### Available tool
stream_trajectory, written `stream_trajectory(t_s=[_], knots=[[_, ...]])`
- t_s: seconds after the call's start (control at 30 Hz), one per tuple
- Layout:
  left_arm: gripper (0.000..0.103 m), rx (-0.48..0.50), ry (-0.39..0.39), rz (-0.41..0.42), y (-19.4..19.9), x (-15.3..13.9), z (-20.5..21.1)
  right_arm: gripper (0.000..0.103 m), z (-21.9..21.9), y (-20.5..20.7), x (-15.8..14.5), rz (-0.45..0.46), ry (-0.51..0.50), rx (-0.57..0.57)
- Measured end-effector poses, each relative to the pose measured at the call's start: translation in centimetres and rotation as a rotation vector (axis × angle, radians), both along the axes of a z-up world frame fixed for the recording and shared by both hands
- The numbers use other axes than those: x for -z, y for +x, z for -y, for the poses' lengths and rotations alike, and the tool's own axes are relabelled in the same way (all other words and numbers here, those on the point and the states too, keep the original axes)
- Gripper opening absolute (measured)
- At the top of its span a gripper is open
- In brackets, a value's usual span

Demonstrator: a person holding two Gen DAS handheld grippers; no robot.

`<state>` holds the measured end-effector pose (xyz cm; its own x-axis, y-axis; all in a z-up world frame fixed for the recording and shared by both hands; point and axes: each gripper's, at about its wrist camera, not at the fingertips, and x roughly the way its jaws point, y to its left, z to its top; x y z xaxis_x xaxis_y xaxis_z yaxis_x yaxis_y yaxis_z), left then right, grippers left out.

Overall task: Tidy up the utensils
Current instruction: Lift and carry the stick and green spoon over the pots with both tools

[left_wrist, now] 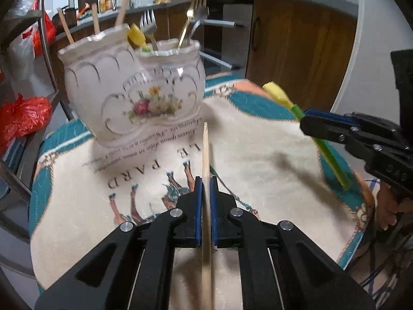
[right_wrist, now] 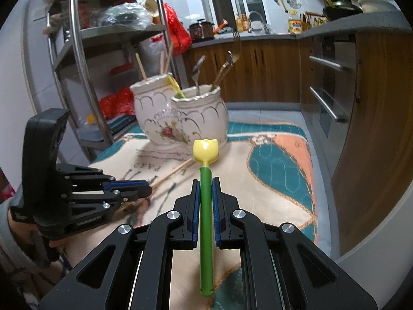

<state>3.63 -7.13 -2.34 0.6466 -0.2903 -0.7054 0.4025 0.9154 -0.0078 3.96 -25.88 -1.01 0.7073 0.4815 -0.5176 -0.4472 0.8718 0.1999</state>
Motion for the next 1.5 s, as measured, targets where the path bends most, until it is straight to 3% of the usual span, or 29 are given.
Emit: stream_trajectory(t_s=[0.43,0.7,0.93,1.3,1.5], knots=[[0.006,-0.020,-0.269,0.355,-1.6,-7.9,-6.7,0.010,-2.2,2.1,-4.3,0.128,0.073,0.033],[0.006,-0.040,-0.401,0.480,3.3,-12.7,-9.2,0.010,-4.5,5.7,-8.2,0.231,0.128,0.012],[0.006,-0.033,-0.485,0.531,8.7,-14.5,-9.5,0.010,-4.1,11.0,-9.1,0.188,0.290,0.012],[0.006,-0.150,-0.379,0.644,13.6,-12.7,-7.2,0.010,-5.9,15.3,-7.1,0.189,0.321,0.063],[0.006,-0.179,-0.348,0.662,14.3,-11.3,-7.1,0.010,-7.2,15.8,-5.9,0.211,0.258,0.069]])
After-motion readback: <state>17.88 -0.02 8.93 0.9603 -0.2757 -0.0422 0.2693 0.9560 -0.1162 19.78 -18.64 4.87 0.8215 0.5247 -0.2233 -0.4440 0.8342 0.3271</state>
